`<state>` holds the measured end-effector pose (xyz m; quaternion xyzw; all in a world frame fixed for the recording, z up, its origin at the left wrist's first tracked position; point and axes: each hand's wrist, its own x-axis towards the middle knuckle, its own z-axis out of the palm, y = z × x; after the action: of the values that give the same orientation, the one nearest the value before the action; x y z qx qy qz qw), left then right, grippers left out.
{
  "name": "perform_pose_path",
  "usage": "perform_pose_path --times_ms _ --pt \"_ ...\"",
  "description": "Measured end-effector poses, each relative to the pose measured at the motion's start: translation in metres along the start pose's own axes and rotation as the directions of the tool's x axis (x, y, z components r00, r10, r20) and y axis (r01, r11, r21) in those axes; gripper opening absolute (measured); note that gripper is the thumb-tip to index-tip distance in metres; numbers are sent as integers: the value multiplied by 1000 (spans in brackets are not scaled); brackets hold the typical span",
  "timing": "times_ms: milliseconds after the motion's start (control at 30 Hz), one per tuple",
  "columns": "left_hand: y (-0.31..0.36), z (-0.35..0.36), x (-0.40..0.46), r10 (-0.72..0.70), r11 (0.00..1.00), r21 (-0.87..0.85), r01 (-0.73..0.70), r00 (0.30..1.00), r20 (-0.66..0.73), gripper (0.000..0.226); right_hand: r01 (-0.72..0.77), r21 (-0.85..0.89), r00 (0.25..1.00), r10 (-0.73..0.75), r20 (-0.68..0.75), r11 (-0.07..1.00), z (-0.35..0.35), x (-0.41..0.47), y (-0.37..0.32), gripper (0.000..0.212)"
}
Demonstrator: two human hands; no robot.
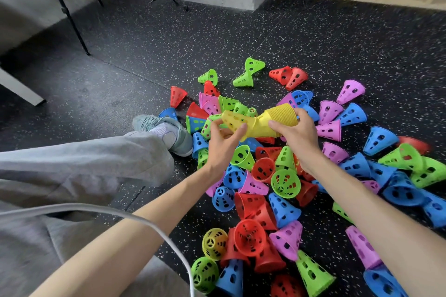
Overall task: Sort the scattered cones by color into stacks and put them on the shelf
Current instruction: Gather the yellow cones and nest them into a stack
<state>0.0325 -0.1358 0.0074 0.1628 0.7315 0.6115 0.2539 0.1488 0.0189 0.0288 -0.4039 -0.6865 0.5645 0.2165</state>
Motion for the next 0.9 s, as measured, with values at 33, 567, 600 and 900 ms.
perform_pose_path --times_ms 33,567,600,900 --pt "0 2 -2 32 999 3 -32 999 27 72 -4 10 1000 4 0 1000 0 0 1 54" --pt "-2 5 -6 122 976 169 -135 989 86 53 -5 -42 990 11 144 999 10 2 8 71" --pt "-2 6 -7 128 974 176 -141 988 82 53 -9 -41 987 16 158 999 10 2 9 69" --pt "0 12 -7 173 938 273 -216 970 173 49 -10 -45 975 20 221 999 -6 2 -1 69"
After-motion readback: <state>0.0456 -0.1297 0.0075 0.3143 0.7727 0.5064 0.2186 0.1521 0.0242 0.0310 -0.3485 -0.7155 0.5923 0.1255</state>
